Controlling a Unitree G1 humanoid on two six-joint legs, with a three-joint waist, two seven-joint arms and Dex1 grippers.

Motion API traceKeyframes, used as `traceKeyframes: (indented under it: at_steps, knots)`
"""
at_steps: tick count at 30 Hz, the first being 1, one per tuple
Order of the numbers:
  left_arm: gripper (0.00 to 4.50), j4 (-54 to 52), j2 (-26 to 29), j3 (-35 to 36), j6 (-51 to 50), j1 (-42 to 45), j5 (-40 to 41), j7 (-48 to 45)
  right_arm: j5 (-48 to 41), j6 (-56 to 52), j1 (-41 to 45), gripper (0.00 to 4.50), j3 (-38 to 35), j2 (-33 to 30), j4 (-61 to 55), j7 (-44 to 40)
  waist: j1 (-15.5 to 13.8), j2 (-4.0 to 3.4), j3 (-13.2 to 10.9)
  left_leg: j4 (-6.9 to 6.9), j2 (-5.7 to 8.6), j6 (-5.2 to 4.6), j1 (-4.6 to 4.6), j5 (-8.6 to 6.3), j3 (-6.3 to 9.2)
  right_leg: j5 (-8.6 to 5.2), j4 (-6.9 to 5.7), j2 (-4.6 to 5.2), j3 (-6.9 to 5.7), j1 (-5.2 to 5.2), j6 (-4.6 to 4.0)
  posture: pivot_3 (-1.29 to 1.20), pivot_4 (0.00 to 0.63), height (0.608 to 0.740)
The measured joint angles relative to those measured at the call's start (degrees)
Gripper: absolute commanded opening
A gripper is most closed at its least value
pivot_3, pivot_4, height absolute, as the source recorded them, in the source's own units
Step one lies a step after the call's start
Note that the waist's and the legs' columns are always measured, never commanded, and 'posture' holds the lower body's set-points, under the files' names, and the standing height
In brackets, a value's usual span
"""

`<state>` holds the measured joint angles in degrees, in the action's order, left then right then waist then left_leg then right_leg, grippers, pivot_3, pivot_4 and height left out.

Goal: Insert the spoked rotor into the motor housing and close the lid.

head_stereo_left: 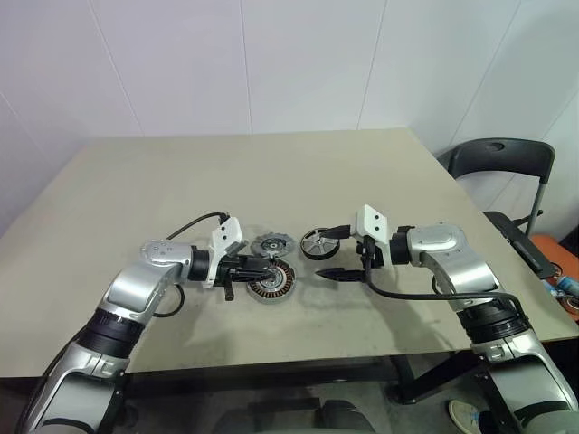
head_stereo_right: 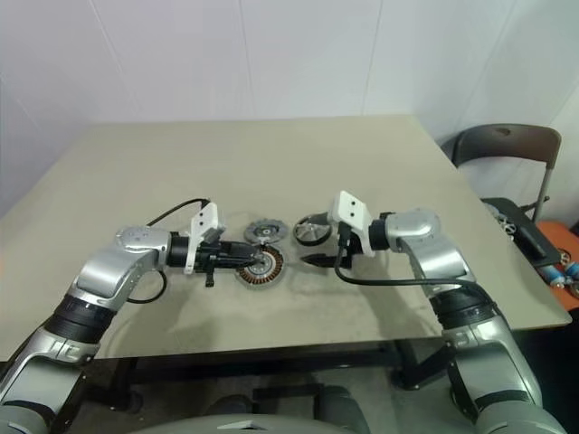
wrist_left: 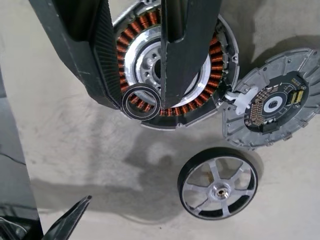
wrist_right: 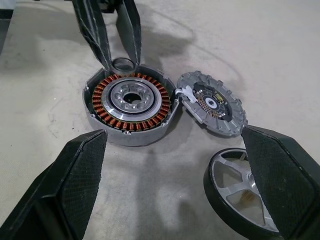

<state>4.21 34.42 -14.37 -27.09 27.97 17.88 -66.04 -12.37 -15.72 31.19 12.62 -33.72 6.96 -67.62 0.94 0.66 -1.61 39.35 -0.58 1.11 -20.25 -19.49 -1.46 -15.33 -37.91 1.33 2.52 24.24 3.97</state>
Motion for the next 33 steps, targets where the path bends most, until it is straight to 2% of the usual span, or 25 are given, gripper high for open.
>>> traceKeyframes:
  at_steps: [9, 18, 33]
  knots:
    - [0.77, 8.48, -2.74, -3.22, 10.2, 2.1, -5.98, -2.67, -0.01, -0.12, -1.44, 4.5, -0.01, 0.01, -1.16, 0.94, -0.08, 0.0, 0.0, 0.01, 0.0, -0.01, 0.0, 0.0, 0.0, 0.0, 0.0, -0.01, 0.0, 0.0, 0.0, 0.0, 0.0, 0.74]
    - [0.77, 13.64, -3.29, -4.69, 11.68, 4.72, -9.78, -3.55, 0.01, -0.14, -1.89, 4.5, -0.01, 0.0, -1.99, 1.5, -0.04, 0.0, 0.0, 0.01, -0.01, -0.01, -0.01, 0.0, 0.01, 0.0, 0.0, -0.06, 0.01, 0.0, 0.0, 0.0, 0.0, 0.74]
    - [0.77, 14.82, -3.91, -4.72, 11.67, 6.27, -11.15, -5.13, 0.24, -0.13, -2.19, 4.5, -0.01, 0.01, -2.2, 2.04, -0.04, 0.0, 0.0, 0.02, -0.08, -0.01, 0.0, 0.0, 0.01, 0.0, -0.01, -0.17, 0.06, 0.0, 0.0, 0.0, 0.0, 0.74]
